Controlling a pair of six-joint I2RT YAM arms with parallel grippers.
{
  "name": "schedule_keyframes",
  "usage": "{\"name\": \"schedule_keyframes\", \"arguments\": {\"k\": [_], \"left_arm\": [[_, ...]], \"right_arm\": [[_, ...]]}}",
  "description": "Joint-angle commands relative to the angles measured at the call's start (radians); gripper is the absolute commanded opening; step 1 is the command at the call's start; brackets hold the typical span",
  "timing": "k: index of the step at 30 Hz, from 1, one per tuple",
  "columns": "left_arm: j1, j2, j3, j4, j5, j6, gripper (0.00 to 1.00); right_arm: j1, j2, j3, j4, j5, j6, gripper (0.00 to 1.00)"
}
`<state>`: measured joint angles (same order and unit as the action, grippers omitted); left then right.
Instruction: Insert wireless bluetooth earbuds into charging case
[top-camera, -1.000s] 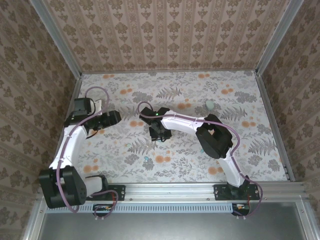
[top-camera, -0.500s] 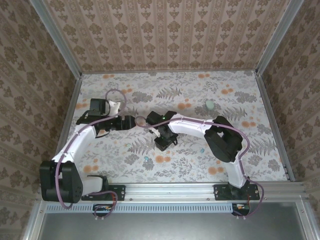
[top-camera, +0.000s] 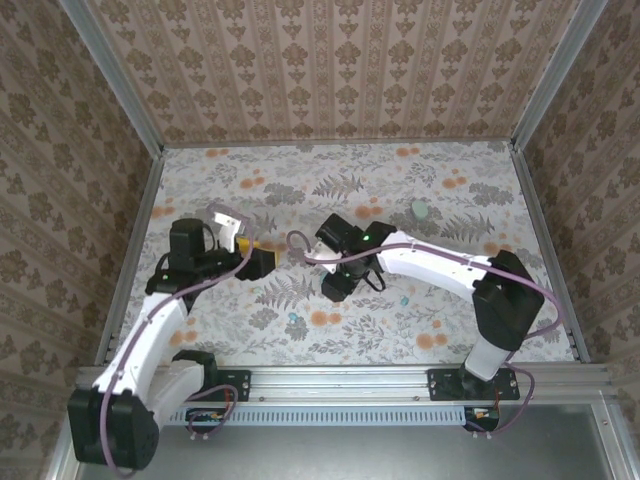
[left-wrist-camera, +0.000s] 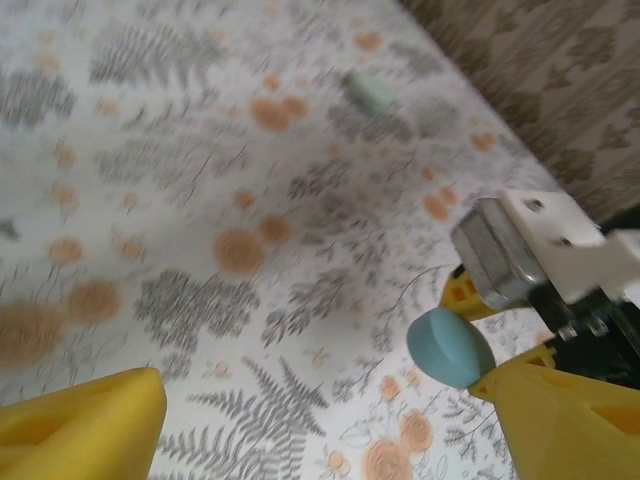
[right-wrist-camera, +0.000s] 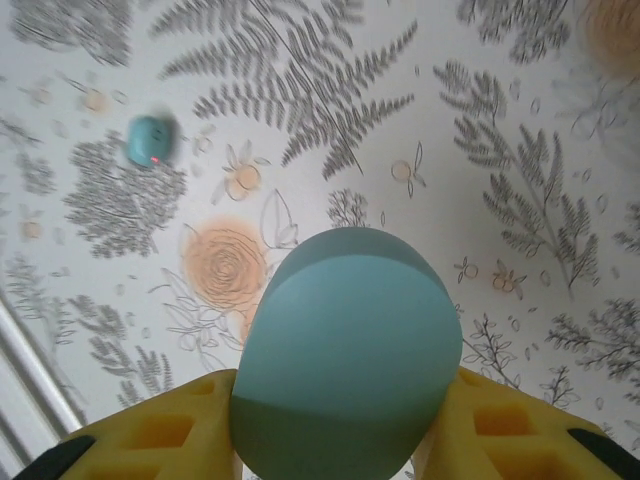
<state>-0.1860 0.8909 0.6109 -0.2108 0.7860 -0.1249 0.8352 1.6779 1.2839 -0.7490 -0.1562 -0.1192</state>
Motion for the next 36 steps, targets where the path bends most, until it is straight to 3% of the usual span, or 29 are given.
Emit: {"name": "schedule_keyframes", "arguments": {"k": [1, 4, 6, 10, 14, 21, 36], "left_arm": [[-0.011, -0.033, -0.004, 0.107, 0.078, 0.009, 0.87], [-0.049, 0.01, 0.059, 0.0, -0.025, -0.075, 0.79], [-0.081, 0.073, 0.122, -0.069, -0.071, -0.2, 0.77], [-0.156, 0.163, 0.161, 0.028, -0.047, -0.462, 0.74], [-0.231, 0.19, 0.179, 0.155, -0.034, -0.596, 0.75], [-0.254, 0.267, 0.231, 0.138, 0.085, -0.623, 0.72], [-0.335, 0.365, 0.275, 0.217, 0.136, -0.746, 0.65]], "right_arm": [[-0.029, -0.035, 0.048, -0.028, -0.106, -0.071, 0.31], [-0.056, -0.038, 0.108, -0.07, -0.138, -0.077, 0.34], [-0.076, -0.038, 0.143, -0.083, -0.165, -0.076, 0.35], [-0.104, -0.048, 0.182, -0.067, -0.215, -0.066, 0.35], [-0.125, -0.074, 0.192, -0.045, -0.258, -0.072, 0.35], [-0.139, -0.121, 0.173, -0.016, -0.305, -0.094, 0.37], [-0.139, -0.161, 0.143, 0.077, -0.282, -0.068, 0.4]]}}
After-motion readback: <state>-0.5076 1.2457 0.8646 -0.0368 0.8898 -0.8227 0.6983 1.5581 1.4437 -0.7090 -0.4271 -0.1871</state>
